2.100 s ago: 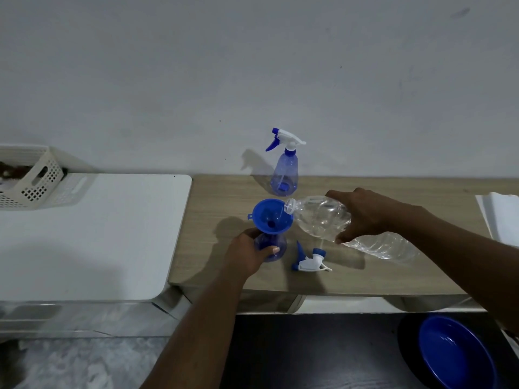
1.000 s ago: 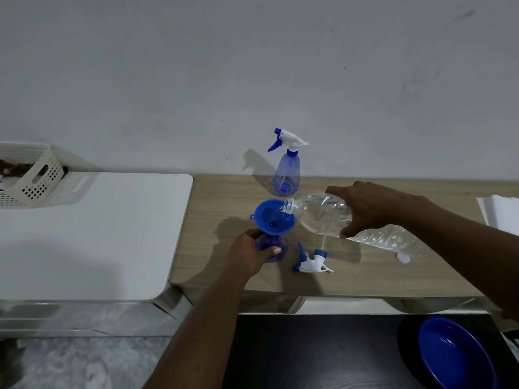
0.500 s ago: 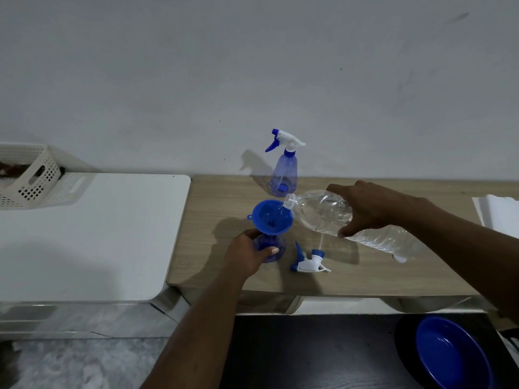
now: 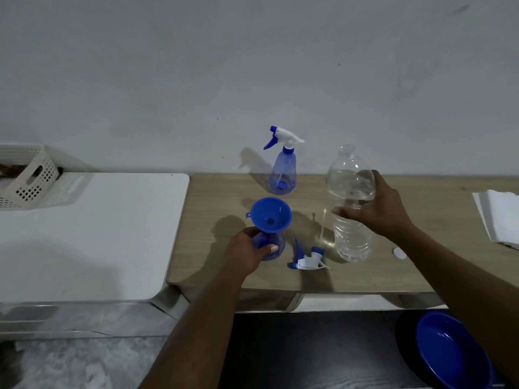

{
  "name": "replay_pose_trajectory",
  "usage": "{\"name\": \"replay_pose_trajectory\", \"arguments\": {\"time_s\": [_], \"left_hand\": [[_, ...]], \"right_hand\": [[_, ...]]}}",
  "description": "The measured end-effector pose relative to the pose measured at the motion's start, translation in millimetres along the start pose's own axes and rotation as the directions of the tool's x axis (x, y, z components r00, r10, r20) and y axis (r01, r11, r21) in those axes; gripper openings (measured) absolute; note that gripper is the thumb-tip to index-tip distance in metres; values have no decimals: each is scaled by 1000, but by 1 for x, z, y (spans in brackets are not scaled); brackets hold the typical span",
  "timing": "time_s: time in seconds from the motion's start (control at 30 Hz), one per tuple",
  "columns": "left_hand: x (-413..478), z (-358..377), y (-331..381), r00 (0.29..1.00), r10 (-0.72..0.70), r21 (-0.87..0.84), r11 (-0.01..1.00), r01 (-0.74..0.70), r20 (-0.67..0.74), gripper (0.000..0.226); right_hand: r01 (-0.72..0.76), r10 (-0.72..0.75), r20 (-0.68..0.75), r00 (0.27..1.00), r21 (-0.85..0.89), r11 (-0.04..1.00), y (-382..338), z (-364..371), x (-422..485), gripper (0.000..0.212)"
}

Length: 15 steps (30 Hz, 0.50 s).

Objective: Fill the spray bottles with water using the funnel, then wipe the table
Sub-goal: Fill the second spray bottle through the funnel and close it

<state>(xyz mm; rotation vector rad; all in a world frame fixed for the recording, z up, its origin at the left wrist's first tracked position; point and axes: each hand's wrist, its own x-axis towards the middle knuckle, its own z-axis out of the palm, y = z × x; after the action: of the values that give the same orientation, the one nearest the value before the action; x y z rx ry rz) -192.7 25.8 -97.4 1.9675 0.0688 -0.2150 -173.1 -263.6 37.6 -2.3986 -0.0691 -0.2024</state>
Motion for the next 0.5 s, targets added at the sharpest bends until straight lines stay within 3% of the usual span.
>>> {"name": "replay_pose_trajectory", "arguments": {"time_s": [0.17, 0.3, 0.5], "left_hand": [[-2, -1, 3, 1000, 11, 3, 1000, -11, 6, 40], [-1, 0, 2, 1000, -2, -7, 1000, 2, 6, 41], [0, -1, 2, 1000, -4, 4, 1000, 4, 15, 42]], "right_hand": [[-79, 98, -211, 973, 95, 992, 15, 15, -2, 94], [-146, 203, -360, 910, 180, 973, 20, 27, 0, 92], [-158, 283, -447, 848, 296, 942, 28, 37, 5, 93]]}}
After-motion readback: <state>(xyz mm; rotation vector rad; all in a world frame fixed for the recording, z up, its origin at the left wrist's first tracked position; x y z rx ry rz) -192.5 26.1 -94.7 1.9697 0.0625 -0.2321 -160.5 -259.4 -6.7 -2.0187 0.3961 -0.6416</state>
